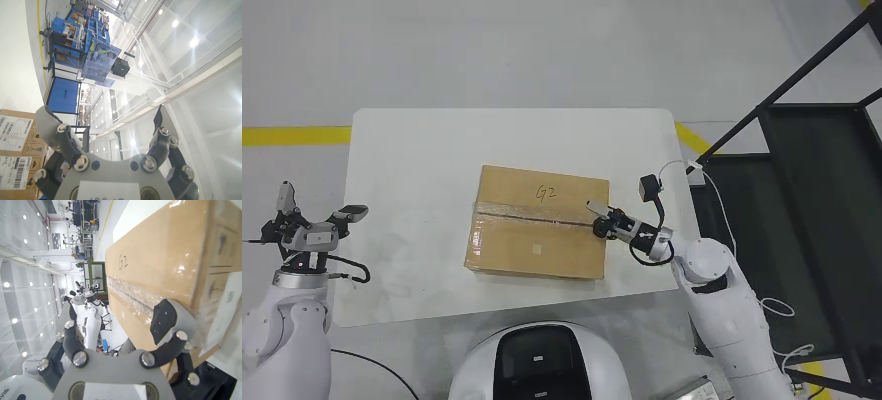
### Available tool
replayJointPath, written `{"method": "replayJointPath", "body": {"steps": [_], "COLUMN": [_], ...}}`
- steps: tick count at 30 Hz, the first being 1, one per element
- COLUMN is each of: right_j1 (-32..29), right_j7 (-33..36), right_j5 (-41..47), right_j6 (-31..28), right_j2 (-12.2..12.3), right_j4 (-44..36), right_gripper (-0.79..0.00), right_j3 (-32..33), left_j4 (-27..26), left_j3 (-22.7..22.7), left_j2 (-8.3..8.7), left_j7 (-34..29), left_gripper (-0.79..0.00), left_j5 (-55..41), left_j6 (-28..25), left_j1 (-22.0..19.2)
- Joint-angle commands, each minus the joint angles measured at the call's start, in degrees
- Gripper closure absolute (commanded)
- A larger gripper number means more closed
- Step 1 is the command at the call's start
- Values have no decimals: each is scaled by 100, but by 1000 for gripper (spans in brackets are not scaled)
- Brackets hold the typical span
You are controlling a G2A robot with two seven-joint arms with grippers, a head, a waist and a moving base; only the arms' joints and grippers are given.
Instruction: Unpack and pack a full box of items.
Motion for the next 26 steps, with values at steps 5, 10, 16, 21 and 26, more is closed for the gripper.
{"method": "replayJointPath", "body": {"steps": [5,10,16,21,26], "right_j1": [-303,-524,-833,-896,-895], "right_j7": [-21,-295,-1216,-1423,-1428], "right_j5": [162,287,715,562,546], "right_j6": [-95,-480,-1739,-2038,-2055], "right_j2": [79,112,76,81,82], "right_j4": [-206,-397,-697,-858,-875], "right_gripper": [-785,-785,-785,-785,-784], "right_j3": [450,732,1020,1118,1123], "left_j4": [0,0,0,0,0], "left_j3": [0,0,0,0,0], "left_j2": [0,0,0,0,0], "left_j7": [0,0,0,0,0], "left_gripper": [-785,-785,-785,-784,-784], "left_j5": [0,0,0,0,0], "left_j6": [0,0,0,0,0], "left_j1": [0,0,0,0,0]}}
